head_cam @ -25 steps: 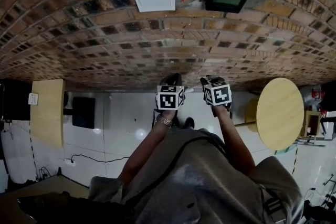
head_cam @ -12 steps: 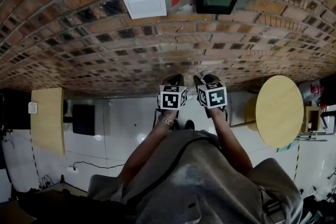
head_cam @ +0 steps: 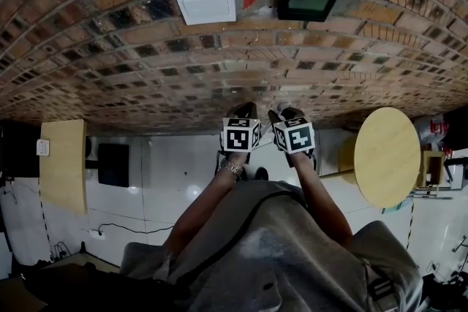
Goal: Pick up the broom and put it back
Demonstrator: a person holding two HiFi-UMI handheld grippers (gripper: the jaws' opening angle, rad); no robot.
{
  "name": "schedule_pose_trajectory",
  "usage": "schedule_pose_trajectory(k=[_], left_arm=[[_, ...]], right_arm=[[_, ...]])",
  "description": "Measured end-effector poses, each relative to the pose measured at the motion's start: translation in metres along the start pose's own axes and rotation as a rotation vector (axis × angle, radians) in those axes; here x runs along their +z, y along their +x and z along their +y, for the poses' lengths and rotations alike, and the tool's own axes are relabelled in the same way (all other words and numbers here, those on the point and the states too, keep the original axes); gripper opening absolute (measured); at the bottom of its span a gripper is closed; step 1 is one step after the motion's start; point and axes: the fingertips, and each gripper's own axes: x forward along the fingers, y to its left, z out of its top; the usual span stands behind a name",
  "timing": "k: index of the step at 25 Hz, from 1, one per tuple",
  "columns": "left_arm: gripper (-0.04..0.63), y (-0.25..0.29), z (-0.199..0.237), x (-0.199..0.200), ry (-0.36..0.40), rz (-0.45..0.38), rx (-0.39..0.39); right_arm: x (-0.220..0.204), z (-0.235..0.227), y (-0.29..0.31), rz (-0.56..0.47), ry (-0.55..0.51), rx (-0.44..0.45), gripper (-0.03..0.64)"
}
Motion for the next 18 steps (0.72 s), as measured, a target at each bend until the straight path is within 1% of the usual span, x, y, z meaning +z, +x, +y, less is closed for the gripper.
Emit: schedule_pose_trajectory(k=[4, 8, 13, 16, 18], left_arm=[[-0.023, -0.001, 0.003, -0.002, -0.009, -0.001, 0.008], [-0.023, -0.004, 0.011, -0.005, -0.031, -0.002, 0.030], [-0.023, -0.015, 0.020, -0.016, -0.050, 0.003, 0.071], [-0.023, -0.026, 0.029, -0.032, -0.075, 0.021, 0.112], [-0.023, -0.035, 0.036, -0.043, -0.090, 0.035, 0.145]], right_arm=[[-0.017, -0.001, 0.006, 0.036, 0.001, 0.007, 0.101], [-0.049, -0.001, 0.027, 0.117, -0.004, 0.024, 0.101], [-0.090, -0.010, 0.075, 0.224, -0.019, 0.036, 0.101], [-0.104, -0.016, 0.109, 0.251, -0.012, 0.051, 0.101], [-0.110, -0.025, 0.133, 0.260, -0.002, 0.039, 0.101]])
